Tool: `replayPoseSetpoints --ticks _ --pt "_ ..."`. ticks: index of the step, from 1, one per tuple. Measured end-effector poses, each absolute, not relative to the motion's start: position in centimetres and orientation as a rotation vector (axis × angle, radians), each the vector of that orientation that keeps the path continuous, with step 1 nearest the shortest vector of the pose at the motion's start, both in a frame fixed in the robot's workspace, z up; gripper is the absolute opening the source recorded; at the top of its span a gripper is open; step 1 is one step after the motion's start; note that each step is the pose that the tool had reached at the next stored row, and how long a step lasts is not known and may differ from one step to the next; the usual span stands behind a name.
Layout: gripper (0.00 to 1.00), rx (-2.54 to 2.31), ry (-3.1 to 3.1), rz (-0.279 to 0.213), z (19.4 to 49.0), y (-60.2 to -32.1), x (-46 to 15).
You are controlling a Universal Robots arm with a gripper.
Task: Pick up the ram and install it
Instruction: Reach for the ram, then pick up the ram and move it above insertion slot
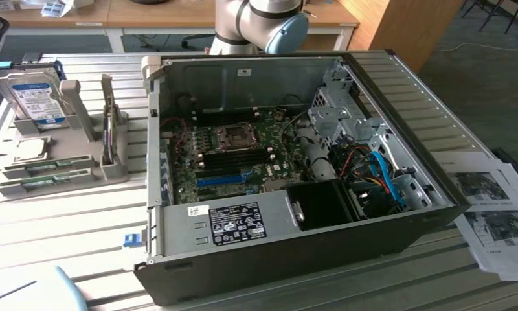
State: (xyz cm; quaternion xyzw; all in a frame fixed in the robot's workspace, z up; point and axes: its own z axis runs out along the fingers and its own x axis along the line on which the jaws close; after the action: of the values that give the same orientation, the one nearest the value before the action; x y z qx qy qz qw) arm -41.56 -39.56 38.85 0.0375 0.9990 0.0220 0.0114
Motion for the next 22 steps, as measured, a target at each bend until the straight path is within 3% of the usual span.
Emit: replayPoseSetpoints --ticks 22 --pt "0.09 0.117 3.116 0.069 38.7 -37.7 -41.6"
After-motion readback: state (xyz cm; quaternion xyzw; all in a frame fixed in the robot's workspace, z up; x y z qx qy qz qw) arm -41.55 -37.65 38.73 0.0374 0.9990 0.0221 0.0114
